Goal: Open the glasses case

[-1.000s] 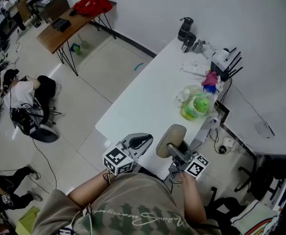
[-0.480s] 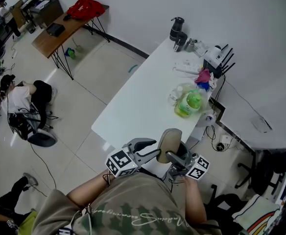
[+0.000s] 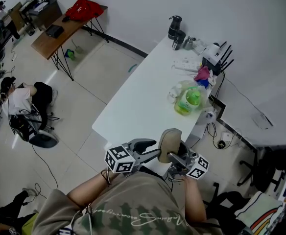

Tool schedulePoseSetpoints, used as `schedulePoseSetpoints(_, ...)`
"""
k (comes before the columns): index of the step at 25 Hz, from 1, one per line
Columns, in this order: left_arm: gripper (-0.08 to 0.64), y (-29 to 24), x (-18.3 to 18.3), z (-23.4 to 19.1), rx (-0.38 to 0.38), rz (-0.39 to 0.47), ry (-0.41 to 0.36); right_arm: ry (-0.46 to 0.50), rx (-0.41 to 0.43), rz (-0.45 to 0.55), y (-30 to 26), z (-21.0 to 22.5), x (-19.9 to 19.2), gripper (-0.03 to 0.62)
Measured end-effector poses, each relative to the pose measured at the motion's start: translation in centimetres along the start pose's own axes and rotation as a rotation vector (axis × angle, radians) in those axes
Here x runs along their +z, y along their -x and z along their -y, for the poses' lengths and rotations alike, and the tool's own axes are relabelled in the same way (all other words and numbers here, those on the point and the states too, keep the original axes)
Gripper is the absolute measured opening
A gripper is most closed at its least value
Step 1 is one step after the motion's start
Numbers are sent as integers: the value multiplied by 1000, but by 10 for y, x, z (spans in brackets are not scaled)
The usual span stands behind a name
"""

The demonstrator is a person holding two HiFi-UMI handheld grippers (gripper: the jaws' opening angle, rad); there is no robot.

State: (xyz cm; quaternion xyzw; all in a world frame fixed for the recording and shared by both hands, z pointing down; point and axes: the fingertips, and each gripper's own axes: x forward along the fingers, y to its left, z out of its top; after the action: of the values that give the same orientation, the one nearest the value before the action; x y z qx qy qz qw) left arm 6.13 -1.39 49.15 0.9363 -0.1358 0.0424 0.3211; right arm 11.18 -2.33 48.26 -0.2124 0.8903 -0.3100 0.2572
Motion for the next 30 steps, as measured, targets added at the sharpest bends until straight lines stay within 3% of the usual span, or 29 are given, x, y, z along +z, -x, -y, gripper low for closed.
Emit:
schedulePoseSetpoints(6,180,3,2,18,-66,30,16,-52,82,28,4,-16,1,362)
schedulePoseSetpoints(11,178,3,-10,16,-13,-39,-32,-26,62,77,12,-18,4,345)
schedulePoseSetpoints(14,98,8,-1,23,-29,28,-35,-49,67,46,11,-21,-3,339)
schedulePoseSetpoints(17,97,11,13,22,-31,74,-22,-77,73,-1,10,-23,-19,339)
schedulePoseSetpoints(20,98,10,12,18,-9,28,-41,-117,35,49,10,-20,-24,339)
schedulePoseSetpoints(23,97,12,4,10,37,-20,-79,-93,-34,24,8,-12,-30,340)
schedulePoseSetpoints(25,98,11,-4,12,27,-49,-78,-93,-61,10,4,-8,-30,341)
schedulePoseSetpoints(30,98,7,-12,16,26,-47,-47,-70,-55,-18,3,-7,-30,342)
